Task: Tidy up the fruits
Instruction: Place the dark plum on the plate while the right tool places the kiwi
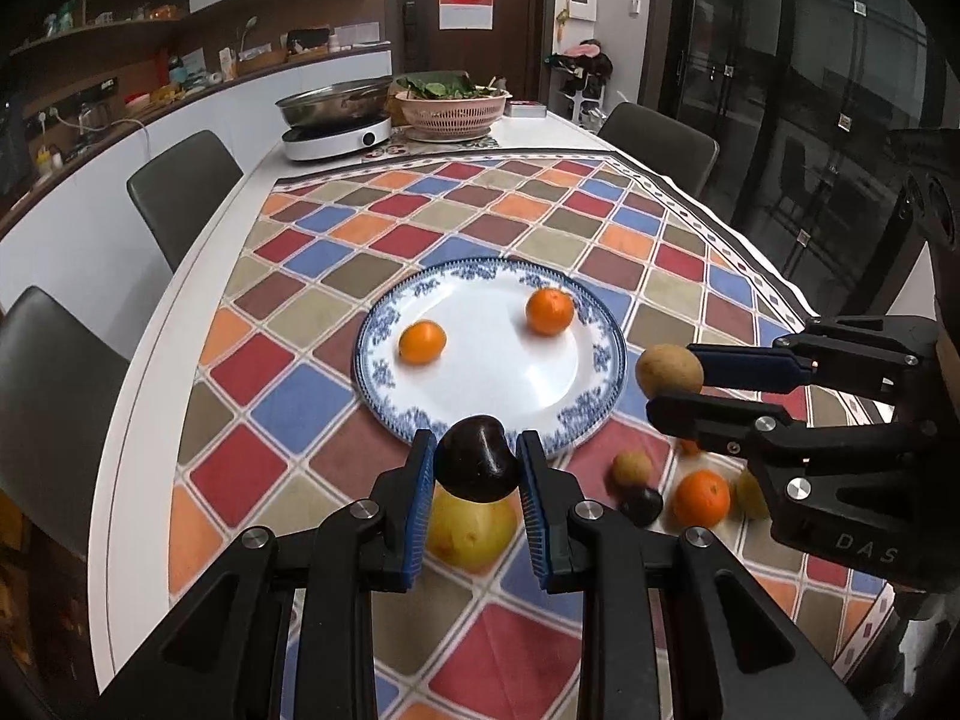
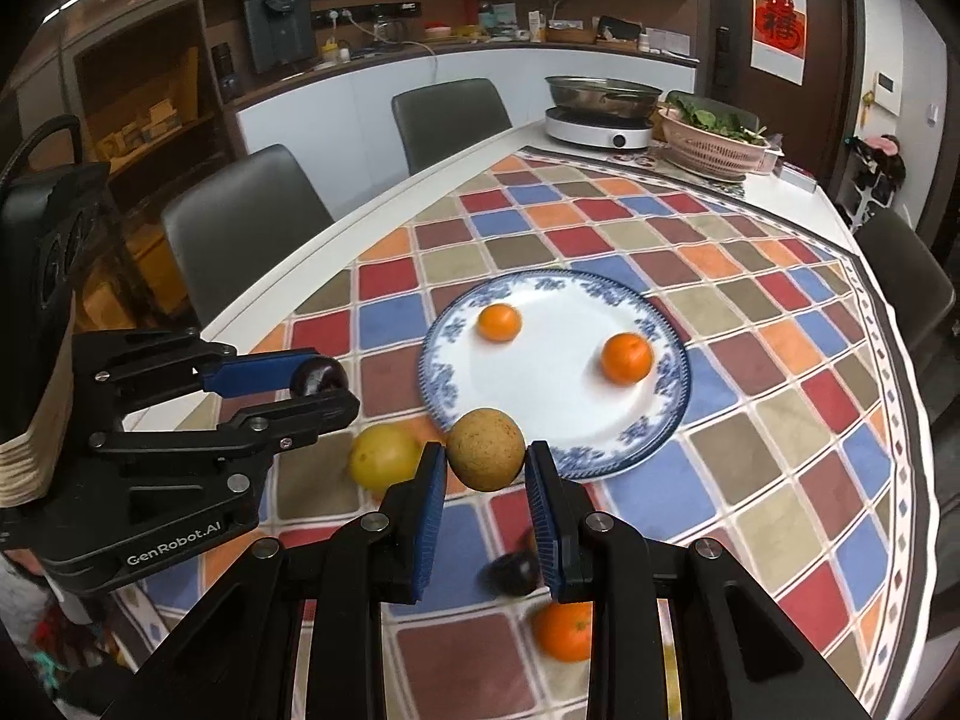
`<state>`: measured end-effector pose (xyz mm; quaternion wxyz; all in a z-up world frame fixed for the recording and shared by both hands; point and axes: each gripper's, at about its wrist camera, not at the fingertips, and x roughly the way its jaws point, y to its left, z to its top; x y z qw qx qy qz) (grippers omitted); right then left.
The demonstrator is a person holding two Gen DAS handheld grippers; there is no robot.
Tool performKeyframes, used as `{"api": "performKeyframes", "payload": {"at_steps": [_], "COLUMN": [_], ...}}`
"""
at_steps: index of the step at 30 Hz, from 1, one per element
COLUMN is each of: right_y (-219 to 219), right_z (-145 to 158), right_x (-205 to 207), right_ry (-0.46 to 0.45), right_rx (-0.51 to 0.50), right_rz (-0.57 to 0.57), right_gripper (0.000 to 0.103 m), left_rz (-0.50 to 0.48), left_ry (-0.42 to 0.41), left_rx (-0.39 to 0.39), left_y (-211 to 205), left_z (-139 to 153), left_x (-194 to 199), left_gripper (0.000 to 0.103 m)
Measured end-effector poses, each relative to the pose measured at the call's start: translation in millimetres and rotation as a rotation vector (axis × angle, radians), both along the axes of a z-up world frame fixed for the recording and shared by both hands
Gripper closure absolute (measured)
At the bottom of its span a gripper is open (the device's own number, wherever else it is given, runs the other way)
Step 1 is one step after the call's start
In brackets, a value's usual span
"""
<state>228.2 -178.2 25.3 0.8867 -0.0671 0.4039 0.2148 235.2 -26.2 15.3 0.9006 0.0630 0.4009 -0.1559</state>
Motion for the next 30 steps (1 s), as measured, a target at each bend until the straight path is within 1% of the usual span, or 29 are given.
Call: {"api": "performKeyframes", "payload": {"at_steps": [6, 13, 22, 30], "right_y": [-9, -14, -17, -21], "right_z": [8, 5, -17, -41], "right_x": [23, 50, 88, 114], "right_ry": [-0.002, 0.023, 0.093, 0.172], "right_rx": [-0.005, -0.024, -0.044, -0.039], "right_rz": [-0.015, -0.027, -0.026, -0.043], "right_gripper": [0.075, 0.075, 0.075, 0.075], "left_rz": [-0.01, -0.014, -0.02, -0.033], "left_ry": [-0.008, 0.021, 0.104, 0.196], "left_rx": [-0.002, -0.008, -0.007, -0.016], "left_y": [-6, -10, -15, -22], "left_z": [5, -2, -27, -51], "left_x": [22, 52, 93, 119], "left_gripper": [0.075, 0.075, 0.075, 0.075]}}
